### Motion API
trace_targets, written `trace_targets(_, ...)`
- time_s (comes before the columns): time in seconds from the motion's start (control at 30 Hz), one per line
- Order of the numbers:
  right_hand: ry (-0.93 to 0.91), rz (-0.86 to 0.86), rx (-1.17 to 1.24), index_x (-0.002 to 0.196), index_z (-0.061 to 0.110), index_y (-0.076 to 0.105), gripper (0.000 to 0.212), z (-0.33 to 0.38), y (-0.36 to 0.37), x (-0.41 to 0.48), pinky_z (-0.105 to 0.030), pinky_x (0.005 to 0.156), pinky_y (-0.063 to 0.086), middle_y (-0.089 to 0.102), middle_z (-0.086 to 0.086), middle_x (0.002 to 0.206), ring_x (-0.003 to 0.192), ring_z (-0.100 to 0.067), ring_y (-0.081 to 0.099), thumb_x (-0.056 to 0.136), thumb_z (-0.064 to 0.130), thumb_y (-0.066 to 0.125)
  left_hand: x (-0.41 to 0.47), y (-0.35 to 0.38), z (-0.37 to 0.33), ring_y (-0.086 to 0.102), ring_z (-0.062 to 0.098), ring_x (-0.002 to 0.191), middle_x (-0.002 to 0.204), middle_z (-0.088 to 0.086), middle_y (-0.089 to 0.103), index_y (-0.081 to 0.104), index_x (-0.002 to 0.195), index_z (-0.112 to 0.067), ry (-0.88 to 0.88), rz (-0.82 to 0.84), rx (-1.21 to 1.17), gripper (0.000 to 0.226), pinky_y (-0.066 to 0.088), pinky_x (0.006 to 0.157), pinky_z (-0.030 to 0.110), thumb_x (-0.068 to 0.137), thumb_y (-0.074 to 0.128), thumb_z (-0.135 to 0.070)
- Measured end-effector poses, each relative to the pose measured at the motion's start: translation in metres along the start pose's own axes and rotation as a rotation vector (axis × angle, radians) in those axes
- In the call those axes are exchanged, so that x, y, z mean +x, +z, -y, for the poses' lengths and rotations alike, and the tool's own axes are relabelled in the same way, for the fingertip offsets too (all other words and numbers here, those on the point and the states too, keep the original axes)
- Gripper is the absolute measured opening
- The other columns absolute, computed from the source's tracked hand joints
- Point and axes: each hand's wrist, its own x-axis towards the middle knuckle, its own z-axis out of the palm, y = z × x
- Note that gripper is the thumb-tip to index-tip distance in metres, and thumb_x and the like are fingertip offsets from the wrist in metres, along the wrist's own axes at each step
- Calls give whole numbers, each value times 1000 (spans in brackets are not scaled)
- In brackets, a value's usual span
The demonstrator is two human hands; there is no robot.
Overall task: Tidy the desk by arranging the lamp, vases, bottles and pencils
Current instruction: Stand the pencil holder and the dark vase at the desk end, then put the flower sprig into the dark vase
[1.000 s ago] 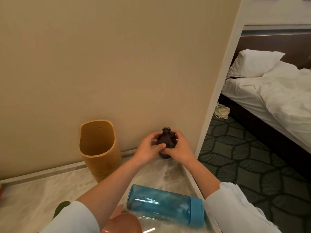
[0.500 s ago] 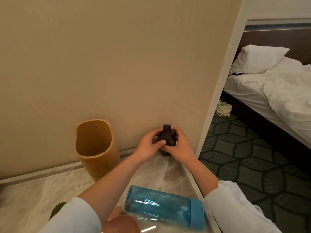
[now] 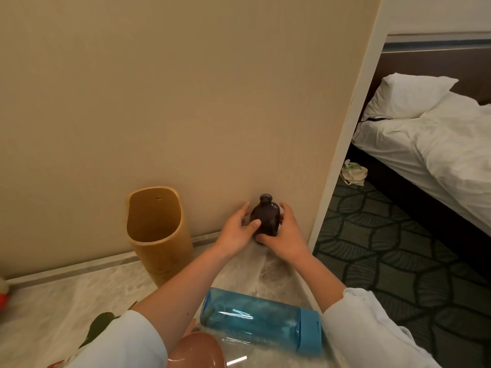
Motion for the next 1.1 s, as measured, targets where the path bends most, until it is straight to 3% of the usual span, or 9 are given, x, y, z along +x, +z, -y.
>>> trace_targets(0.1, 37, -15, 22, 150, 26, 13, 111, 0, -2, -12, -31, 101, 36, 35, -9, 148, 132, -25, 41, 66, 27, 85, -16, -5, 1, 37, 22, 137, 151, 9, 36, 24, 150, -11, -34, -28, 18, 60, 33, 110, 32, 97, 52, -20)
trace_targets(0.2, 36, -106, 11, 149, 24, 17, 104, 8, -4, -31, -32, 105, 35, 30, -6, 150, 135, -22, 37, 68, 23, 83, -42, -14, 4, 46, 19, 129, 142, 5, 47, 36, 145, -14, -30, -50, 30, 50, 39, 107, 34, 98, 50, -25)
trace_targets(0.3, -53, -252, 42, 134, 25, 38, 74, 23, -1, -54, -26, 97, 40, 43, 1, 135, 123, -15, 46, 73, 17, 77, -71, -26, 10, 56, 15, 115, 127, 2, 58, 49, 135, -17, -19, -55, -16, 37, 49, 97, 32, 99, 46, -27)
trace_targets(0.4, -171, -265, 127, 114, 27, 54, 44, 51, 10, -82, -26, 85, 49, 56, 6, 115, 103, -7, 55, 77, 10, 70, -106, -44, 15, 64, 14, 98, 107, 1, 66, 57, 125, -13, -4, -113, -77, 30, 53, 85, 28, 100, 44, -23)
trace_targets(0.57, -276, -118, 265, 89, 36, 59, 30, 95, 45, -124, -18, 67, 48, 65, 11, 84, 73, 1, 58, 81, 7, 62, -156, -80, 25, 66, 14, 83, 95, 2, 69, 62, 107, -20, 34, -223, -112, 19, 53, 72, 26, 100, 43, -18)
trace_targets(0.7, -342, 86, 197, 89, 30, 65, 21, 118, 82, -150, -21, 69, 51, 67, 12, 83, 77, -3, 61, 83, 10, 62, -195, -118, 38, 68, 10, 81, 91, -3, 71, 63, 101, -26, 8, -338, -59, 18, 53, 67, 21, 99, 46, -22)
trace_targets(0.93, -350, 329, 113, 91, 37, 63, 21, 138, 156, -187, -25, 72, 54, 65, 13, 81, 79, -1, 60, 85, 17, 62, -258, -187, 82, 66, 7, 80, 95, -2, 70, 63, 101, -26, -129, -469, -2, 14, 47, 64, 17, 95, 54, -18)
trace_targets(1.1, -404, 480, -9, 86, 44, 59, 24, 147, 208, -212, -18, 70, 52, 64, 18, 84, 82, 1, 61, 86, 20, 63, -302, -221, 125, 61, 3, 92, 99, -12, 65, 59, 100, -37, -244, -505, 191, 15, 47, 74, 19, 91, 60, -25)
